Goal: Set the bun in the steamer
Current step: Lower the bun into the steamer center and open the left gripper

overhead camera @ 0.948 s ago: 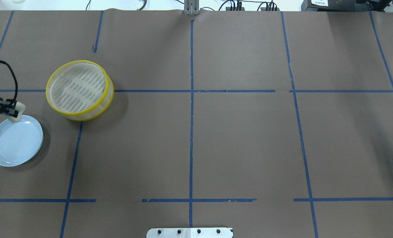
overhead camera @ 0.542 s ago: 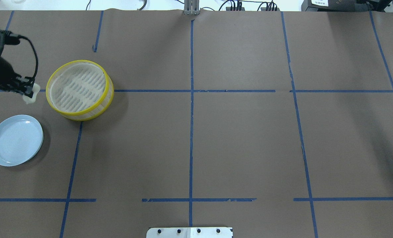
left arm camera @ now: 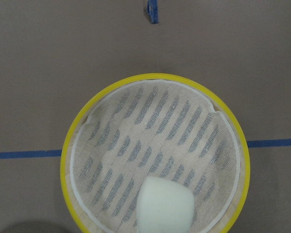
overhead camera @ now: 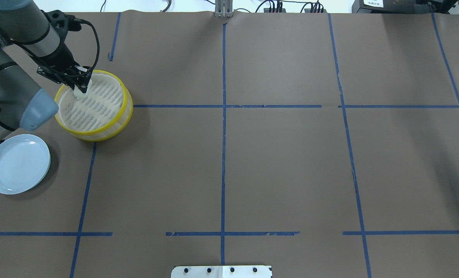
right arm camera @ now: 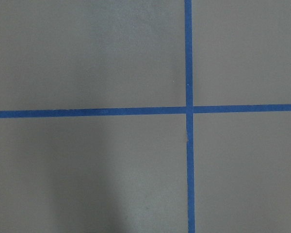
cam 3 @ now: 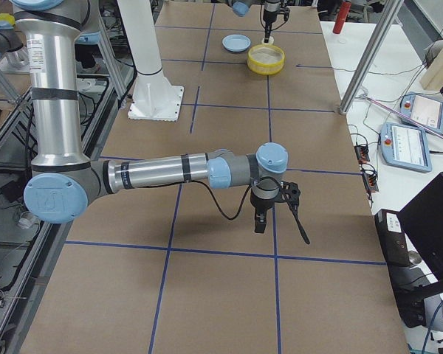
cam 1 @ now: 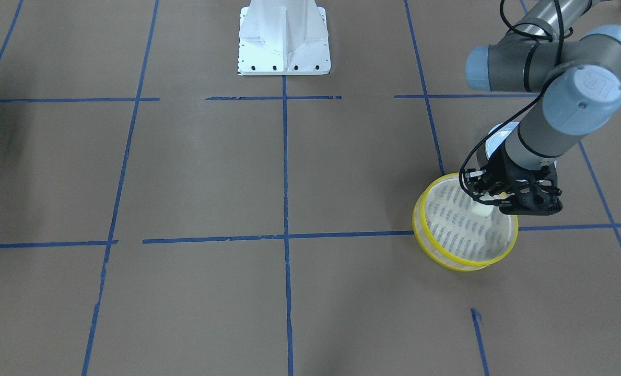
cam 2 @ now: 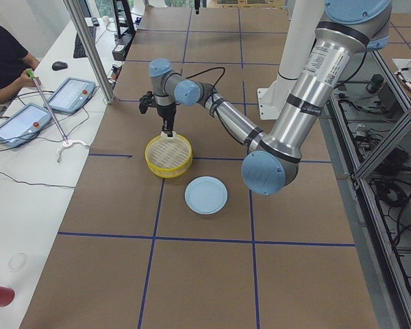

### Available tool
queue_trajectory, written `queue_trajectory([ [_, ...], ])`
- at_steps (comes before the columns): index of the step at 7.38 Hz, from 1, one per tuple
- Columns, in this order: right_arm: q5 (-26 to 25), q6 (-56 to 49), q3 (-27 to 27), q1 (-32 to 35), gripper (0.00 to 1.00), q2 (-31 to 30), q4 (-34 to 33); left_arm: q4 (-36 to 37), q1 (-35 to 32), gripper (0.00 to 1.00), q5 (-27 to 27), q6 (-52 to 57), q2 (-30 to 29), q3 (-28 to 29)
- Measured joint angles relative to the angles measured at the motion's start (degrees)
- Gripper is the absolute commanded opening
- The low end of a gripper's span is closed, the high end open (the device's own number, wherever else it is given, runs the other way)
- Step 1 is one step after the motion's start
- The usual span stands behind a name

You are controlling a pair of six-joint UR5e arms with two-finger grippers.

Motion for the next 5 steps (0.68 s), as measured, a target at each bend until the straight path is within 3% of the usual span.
queue_trajectory([
  [2,0.0,0.0,0.0,0.0,1.0,0.0,0.0,-4.5,1.6,0.3,0.0,0.1,0.1,4.5],
  [4,0.0,0.0,0.0,0.0,1.0,0.0,0.0,-7.2,3.6,0.38,0.1,0.3,0.7,6.9],
  [5,0.0,0.0,0.0,0.0,1.0,0.0,0.0,-7.7,3.9,0.52,0.6,0.4,0.8,7.6],
])
